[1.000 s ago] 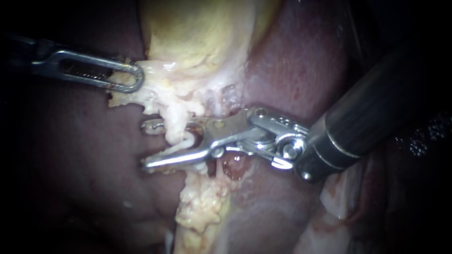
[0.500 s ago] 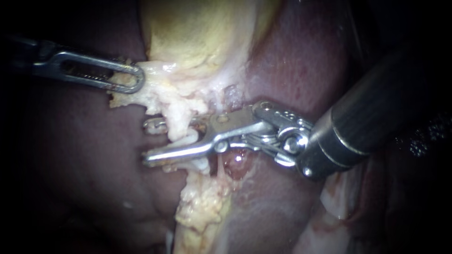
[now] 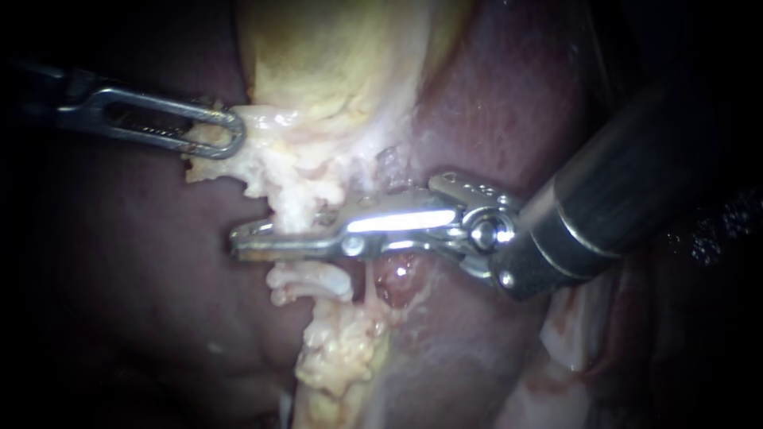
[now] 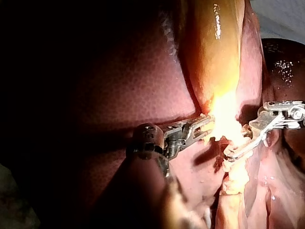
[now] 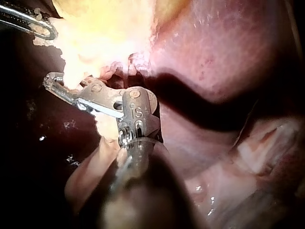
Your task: Clipping third clip left tube
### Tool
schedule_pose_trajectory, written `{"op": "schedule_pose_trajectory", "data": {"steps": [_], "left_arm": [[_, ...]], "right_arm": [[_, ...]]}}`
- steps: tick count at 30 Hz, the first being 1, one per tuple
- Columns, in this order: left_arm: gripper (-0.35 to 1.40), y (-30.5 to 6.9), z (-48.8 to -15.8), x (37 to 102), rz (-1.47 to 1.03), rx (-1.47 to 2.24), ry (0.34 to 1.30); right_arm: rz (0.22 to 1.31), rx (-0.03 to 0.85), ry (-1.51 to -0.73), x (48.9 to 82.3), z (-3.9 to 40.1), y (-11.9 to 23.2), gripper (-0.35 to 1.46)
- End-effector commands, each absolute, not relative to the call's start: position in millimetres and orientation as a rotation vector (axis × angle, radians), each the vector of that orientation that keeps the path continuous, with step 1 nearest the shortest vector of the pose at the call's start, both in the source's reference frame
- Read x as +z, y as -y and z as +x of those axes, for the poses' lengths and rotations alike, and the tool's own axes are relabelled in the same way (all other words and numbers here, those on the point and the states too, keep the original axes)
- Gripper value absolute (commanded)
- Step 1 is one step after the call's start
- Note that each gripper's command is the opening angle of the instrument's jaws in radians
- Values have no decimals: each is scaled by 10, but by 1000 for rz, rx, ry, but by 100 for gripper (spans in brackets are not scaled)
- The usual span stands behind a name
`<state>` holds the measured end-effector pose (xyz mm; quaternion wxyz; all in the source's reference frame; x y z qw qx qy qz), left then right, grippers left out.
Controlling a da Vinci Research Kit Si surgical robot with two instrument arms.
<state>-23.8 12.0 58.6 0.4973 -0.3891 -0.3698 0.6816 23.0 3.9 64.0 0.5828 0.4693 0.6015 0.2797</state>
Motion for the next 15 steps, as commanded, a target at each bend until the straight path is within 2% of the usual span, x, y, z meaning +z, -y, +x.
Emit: {"op": "schedule_pose_trajectory", "data": {"steps": [1, 15], "left_arm": [[-35, -120, -238, 586, -942, 1650, 895], [-35, -120, -239, 587, -939, 1652, 895]], "right_arm": [[1094, 652, -1404, 642, 230, -38, -35], [1094, 650, -1405, 645, 232, -38, -35]]}}
